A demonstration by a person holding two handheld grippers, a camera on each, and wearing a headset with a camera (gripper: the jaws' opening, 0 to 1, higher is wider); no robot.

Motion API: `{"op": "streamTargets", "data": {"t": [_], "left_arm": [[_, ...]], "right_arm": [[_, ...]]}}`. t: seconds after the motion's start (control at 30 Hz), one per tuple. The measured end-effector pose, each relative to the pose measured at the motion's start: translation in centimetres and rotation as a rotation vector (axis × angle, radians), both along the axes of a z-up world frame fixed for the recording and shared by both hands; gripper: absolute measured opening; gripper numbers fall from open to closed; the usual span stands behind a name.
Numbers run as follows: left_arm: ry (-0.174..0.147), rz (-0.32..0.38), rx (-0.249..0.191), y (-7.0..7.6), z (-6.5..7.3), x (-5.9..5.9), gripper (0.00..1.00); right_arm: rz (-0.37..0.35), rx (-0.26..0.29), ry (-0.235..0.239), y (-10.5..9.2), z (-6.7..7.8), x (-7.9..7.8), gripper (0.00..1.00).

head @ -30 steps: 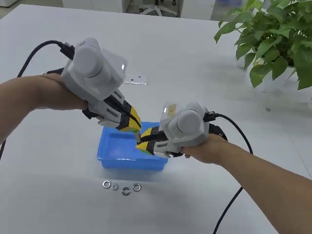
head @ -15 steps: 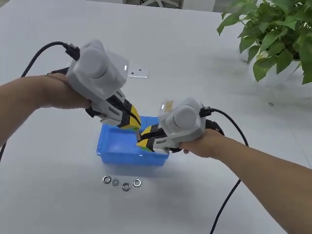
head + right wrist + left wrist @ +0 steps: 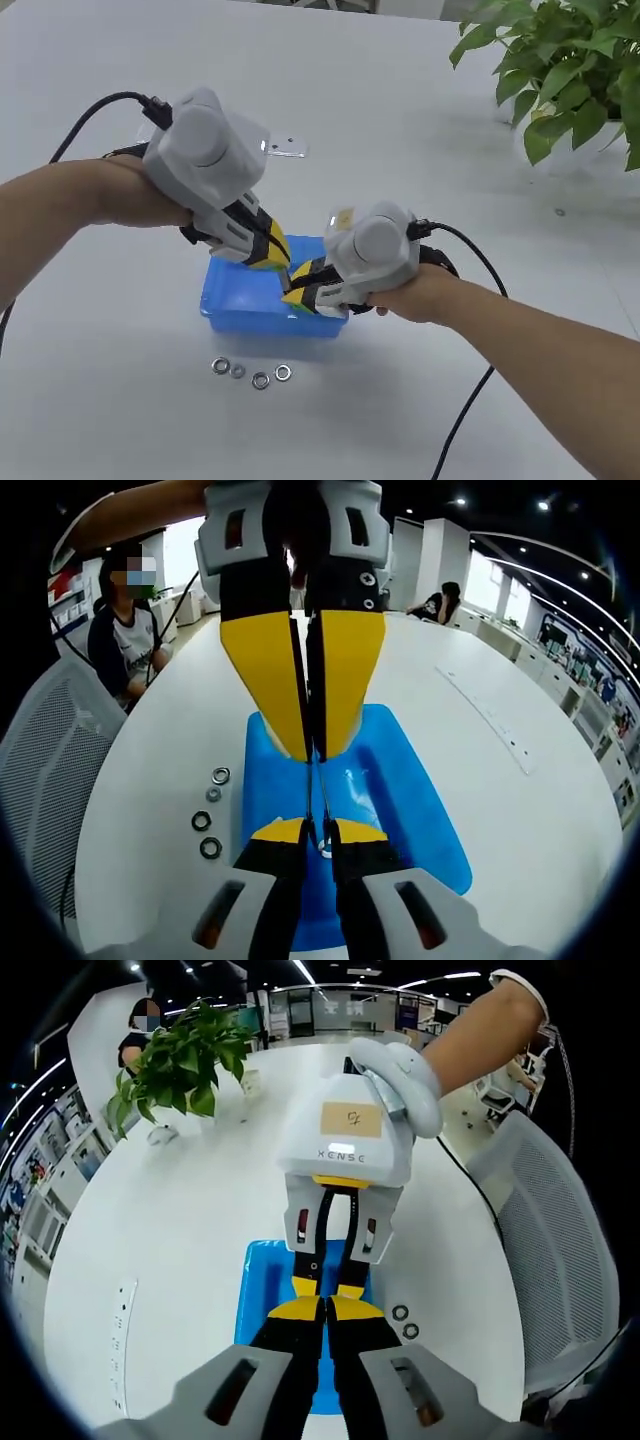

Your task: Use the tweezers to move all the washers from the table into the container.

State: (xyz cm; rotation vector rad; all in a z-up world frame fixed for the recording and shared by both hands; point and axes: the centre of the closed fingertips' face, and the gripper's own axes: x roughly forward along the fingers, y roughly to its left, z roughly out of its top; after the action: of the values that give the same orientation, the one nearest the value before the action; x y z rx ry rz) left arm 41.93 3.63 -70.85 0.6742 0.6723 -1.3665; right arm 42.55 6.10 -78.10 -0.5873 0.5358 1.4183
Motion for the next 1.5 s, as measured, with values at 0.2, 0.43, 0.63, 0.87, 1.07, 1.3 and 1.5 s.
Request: {"op": "streamTargets", "data": {"t": [0.2, 0.43, 0.63, 0.87, 1.07, 1.3, 1.5], "left_arm": [[-0.005, 0.001, -0.005, 0.0, 0.4, 0.0, 0.05], [-0.009, 0.004, -0.012, 0.0, 0.9, -0.2, 0.05], [-0.015, 0.006, -0.018, 0.0, 1.6, -0.4, 0.05], [-0.022, 0.009, -0.023, 0.1, 2.7, -1.0, 0.05], [-0.038, 0.006, -0.016, 0.2, 3.7, -1.7, 0.05], [-0.05, 0.006, -0.015, 0.5, 4.5, -2.7, 0.05], [-0.054, 0.0, -0.004, 0.6, 4.9, -3.7, 0.05]], "right_arm": [[-0.002, 0.005, -0.009, -0.1, 0.4, 0.0, 0.11], [-0.002, 0.008, -0.023, -0.1, 0.9, -0.2, 0.11], [-0.006, 0.018, -0.041, -0.2, 1.7, -0.4, 0.11], [-0.007, 0.034, -0.062, -0.1, 2.7, -0.8, 0.11], [-0.001, 0.048, -0.078, 0.1, 3.7, -1.4, 0.11], [0.007, 0.058, -0.1, 0.4, 4.7, -2.3, 0.11], [0.018, 0.067, -0.109, 0.8, 5.0, -3.3, 0.11]]}}
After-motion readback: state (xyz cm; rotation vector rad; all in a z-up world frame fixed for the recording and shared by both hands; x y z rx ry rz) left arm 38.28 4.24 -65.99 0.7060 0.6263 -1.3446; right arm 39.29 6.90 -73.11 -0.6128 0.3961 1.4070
